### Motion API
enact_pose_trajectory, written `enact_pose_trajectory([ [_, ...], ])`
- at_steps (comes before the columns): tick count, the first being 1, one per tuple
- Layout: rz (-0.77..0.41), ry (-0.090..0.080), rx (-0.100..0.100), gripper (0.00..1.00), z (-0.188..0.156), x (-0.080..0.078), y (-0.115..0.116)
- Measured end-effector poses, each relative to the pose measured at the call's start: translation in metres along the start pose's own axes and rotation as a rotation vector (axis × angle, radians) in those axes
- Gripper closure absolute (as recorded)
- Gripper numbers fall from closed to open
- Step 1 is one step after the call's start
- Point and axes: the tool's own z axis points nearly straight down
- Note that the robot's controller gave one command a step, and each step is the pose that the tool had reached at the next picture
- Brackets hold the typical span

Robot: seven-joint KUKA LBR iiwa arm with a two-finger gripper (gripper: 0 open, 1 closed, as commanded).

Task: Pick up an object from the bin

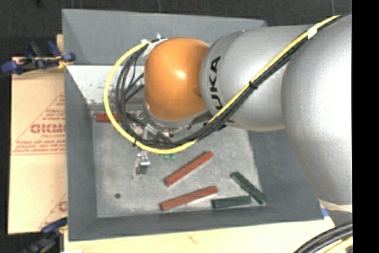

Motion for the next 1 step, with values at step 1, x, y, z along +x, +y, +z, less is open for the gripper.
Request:
enact_pose_trajectory([
  [1,0.004,-0.007,-0.002,0.00,-0.0040,-0.0021,-0.0006],
])
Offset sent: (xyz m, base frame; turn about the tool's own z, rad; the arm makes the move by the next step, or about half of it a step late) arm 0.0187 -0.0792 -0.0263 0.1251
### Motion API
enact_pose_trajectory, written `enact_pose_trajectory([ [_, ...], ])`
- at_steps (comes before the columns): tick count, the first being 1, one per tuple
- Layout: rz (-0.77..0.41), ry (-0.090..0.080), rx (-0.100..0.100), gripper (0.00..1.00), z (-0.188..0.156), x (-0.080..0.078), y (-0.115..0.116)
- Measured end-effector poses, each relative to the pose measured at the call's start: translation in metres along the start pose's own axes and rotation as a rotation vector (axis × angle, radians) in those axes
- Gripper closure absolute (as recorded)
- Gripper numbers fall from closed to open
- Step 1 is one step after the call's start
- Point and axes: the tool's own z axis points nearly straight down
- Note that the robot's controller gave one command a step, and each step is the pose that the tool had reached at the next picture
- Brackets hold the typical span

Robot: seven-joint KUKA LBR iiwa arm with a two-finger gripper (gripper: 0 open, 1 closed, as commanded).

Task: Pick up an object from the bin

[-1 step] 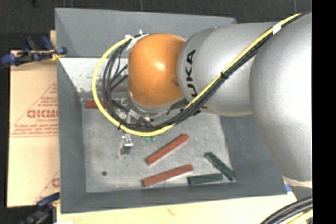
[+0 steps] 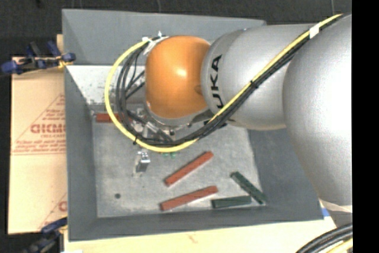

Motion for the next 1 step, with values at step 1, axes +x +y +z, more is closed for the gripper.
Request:
enact_pose_trajectory([
  [1,0.064,-0.001,-0.001,0.00,0.0160,-0.0094,-0.0414],
])
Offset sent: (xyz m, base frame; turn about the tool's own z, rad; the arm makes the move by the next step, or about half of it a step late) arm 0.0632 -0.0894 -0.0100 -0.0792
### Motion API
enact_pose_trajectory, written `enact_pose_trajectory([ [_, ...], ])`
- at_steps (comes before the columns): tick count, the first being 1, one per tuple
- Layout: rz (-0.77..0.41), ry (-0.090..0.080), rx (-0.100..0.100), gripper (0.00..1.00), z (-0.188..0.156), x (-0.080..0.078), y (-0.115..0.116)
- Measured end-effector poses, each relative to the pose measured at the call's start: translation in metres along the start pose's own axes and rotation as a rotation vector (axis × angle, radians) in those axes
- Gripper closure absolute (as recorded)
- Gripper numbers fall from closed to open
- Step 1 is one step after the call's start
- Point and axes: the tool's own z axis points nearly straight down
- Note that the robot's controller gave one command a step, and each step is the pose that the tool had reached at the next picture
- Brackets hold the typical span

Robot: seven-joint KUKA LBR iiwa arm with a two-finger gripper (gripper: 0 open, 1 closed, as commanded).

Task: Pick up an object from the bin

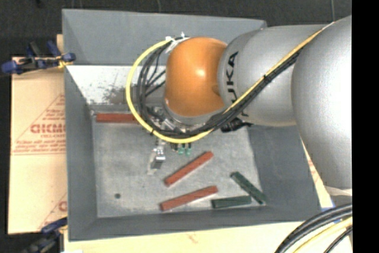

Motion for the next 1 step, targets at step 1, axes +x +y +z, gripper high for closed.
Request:
enact_pose_trajectory([
  [1,-0.056,0.001,0.006,0.00,-0.0016,-0.0329,-0.0306],
])
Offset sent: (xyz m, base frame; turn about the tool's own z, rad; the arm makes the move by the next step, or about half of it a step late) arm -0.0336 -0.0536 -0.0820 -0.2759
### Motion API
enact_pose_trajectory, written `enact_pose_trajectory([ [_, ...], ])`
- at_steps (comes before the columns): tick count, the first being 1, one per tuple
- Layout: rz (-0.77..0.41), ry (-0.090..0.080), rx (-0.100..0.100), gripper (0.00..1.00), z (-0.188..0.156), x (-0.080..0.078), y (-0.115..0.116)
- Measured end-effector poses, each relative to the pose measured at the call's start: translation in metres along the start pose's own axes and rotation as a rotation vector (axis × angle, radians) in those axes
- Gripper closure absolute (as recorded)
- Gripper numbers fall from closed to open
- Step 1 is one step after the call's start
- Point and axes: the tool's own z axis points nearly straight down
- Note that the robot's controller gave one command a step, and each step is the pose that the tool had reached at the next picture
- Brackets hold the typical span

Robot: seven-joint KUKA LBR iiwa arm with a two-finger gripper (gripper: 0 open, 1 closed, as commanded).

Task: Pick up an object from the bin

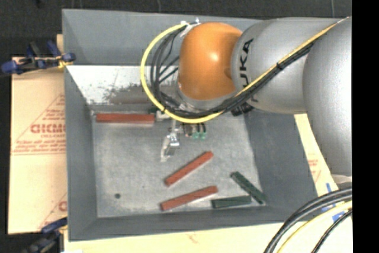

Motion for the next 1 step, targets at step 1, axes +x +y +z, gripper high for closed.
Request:
enact_pose_trajectory([
  [1,-0.163,-0.008,-0.001,0.00,0.0480,0.0319,-0.0146],
])
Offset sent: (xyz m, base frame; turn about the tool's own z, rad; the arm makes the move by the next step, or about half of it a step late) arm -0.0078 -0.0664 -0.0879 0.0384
